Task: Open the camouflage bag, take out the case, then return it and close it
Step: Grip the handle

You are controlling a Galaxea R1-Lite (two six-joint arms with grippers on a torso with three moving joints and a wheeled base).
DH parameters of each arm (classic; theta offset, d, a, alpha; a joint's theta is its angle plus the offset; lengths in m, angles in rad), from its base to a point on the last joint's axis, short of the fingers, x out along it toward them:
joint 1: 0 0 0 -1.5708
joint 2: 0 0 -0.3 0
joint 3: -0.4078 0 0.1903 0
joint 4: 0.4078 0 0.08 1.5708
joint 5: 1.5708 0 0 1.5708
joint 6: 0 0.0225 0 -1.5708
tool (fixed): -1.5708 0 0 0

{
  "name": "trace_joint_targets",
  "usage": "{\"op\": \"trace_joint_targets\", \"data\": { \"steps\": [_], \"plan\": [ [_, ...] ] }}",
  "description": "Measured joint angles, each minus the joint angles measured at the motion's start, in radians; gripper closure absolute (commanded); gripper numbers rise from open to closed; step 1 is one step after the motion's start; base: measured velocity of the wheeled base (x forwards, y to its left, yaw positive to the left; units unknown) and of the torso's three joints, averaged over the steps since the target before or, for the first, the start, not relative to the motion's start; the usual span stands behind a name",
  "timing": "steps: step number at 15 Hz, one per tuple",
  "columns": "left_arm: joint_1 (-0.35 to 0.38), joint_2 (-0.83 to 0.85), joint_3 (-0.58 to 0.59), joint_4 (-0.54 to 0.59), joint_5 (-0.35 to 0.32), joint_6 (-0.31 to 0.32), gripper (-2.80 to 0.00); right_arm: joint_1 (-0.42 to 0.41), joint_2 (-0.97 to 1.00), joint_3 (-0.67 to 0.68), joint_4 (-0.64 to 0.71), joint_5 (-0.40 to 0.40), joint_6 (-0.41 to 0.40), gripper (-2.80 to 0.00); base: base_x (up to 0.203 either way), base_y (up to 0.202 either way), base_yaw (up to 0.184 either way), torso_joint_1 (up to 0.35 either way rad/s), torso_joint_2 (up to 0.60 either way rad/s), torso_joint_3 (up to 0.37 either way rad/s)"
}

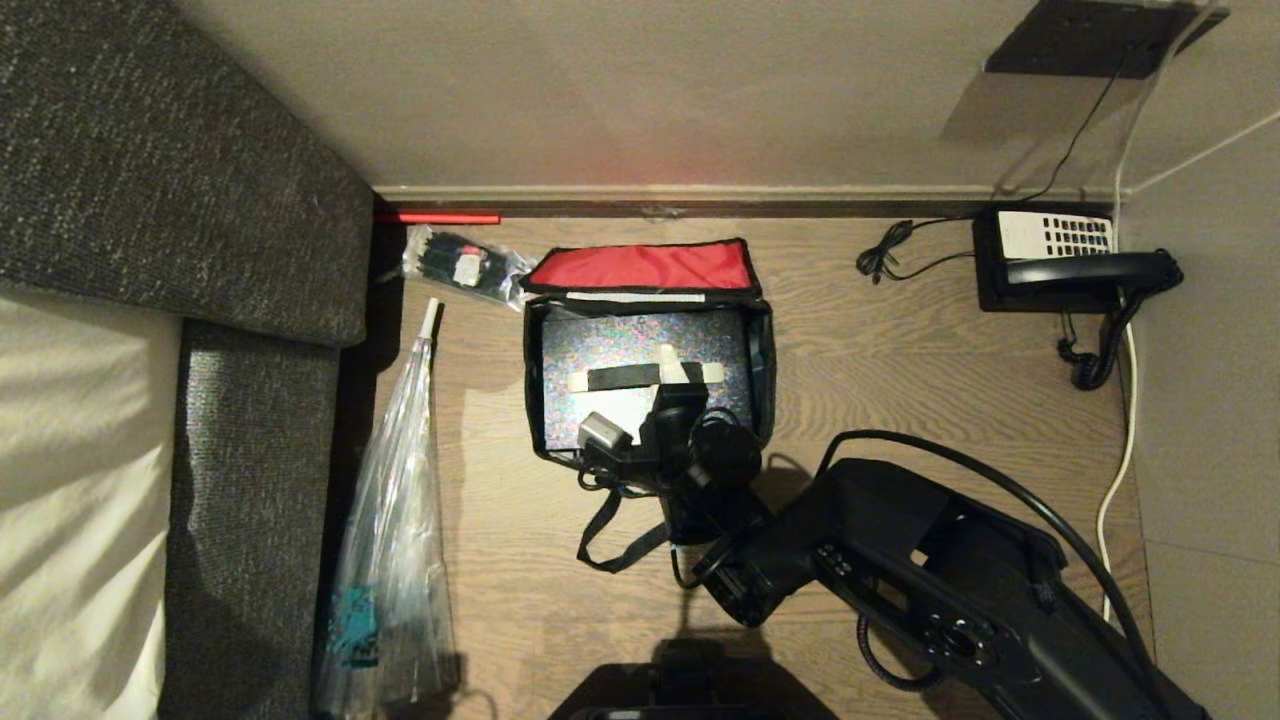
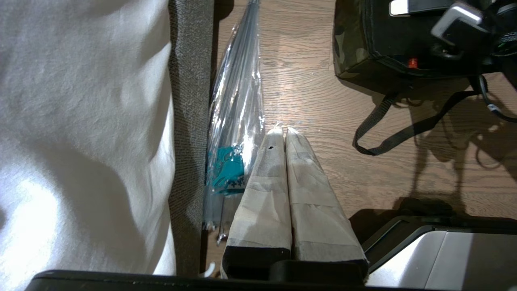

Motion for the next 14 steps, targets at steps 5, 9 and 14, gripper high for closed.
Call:
{"op": "trace_joint_targets", "data": {
  "steps": [5, 9, 14],
  "plan": [
    [0.0, 0.0, 0.0, 0.0, 0.0, 0.0, 0.0, 0.001, 0.003, -0.001, -0.003, 0.0, 0.001, 0.0, 0.0, 0.0, 0.0, 0.0, 0.0, 0.0],
    [0.0, 0.0, 0.0, 0.0, 0.0, 0.0, 0.0, 0.002, -0.011, 0.011, -0.005, -0.008, 0.005, 0.0, 0.0, 0.0, 0.0, 0.0, 0.0, 0.0],
    [0.0, 0.0, 0.0, 0.0, 0.0, 0.0, 0.0, 0.002, -0.04, 0.027, -0.003, -0.008, 0.005, 0.0, 0.0, 0.0, 0.0, 0.0, 0.0, 0.0]
  ]
}}
